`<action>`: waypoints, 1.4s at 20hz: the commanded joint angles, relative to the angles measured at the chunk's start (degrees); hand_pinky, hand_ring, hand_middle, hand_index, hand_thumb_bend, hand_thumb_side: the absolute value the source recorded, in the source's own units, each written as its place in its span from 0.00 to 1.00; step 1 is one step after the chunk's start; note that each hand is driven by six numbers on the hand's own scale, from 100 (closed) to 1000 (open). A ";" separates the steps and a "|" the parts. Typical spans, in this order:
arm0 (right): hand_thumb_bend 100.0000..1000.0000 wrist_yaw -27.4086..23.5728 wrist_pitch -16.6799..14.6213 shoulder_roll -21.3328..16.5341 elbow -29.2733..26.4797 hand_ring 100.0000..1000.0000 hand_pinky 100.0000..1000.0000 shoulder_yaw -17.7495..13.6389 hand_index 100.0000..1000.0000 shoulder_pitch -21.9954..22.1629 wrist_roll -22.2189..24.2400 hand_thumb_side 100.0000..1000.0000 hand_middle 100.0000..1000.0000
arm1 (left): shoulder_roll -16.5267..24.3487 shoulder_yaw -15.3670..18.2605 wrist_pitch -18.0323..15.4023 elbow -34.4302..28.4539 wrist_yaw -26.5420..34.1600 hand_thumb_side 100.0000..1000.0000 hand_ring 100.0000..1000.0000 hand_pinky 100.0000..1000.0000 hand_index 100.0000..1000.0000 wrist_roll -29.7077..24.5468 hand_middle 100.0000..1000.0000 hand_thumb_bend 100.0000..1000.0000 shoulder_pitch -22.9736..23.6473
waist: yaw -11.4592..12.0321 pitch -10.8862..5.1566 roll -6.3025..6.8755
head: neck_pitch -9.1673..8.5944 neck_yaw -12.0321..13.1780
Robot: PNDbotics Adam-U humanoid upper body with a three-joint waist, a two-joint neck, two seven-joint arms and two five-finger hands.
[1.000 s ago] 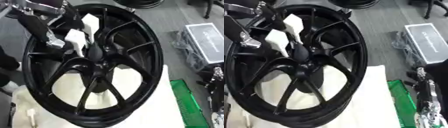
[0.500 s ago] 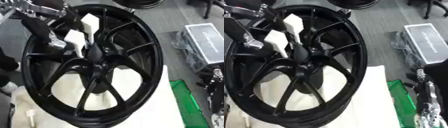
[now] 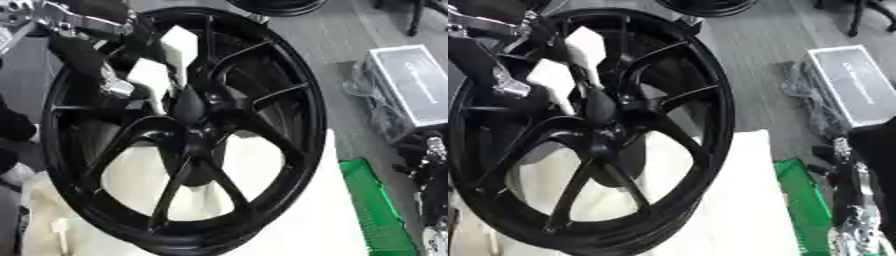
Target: Pull the pin out of the wheel hub.
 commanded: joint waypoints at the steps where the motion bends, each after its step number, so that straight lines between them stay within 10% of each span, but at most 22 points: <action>1: 0.00 0.31 -0.12 -0.24 -0.39 0.76 0.62 -0.40 0.73 -0.12 0.27 0.84 0.57 | 0.63 0.36 -2.95 -0.21 -0.24 0.67 0.70 0.72 0.83 -2.52 0.69 0.28 -1.38 | -0.07 -0.66 0.02 | -0.64 -0.09; 17: 0.00 0.31 -0.18 -0.07 -0.26 0.76 0.62 -0.33 0.74 -0.13 0.72 0.84 0.57 | -0.02 -0.28 -3.84 0.82 -1.79 0.47 0.67 0.71 0.78 -2.52 0.64 0.20 -1.40 | -0.15 -0.51 -0.24 | -1.69 -0.62; 28: 0.00 0.33 0.05 0.00 0.22 0.76 0.63 -0.29 0.74 -0.11 1.08 0.85 0.57 | 0.72 1.68 1.24 -2.77 4.50 0.16 0.52 0.62 0.46 -2.52 0.43 0.00 -1.48 | 0.07 -0.58 -0.26 | -1.72 -0.60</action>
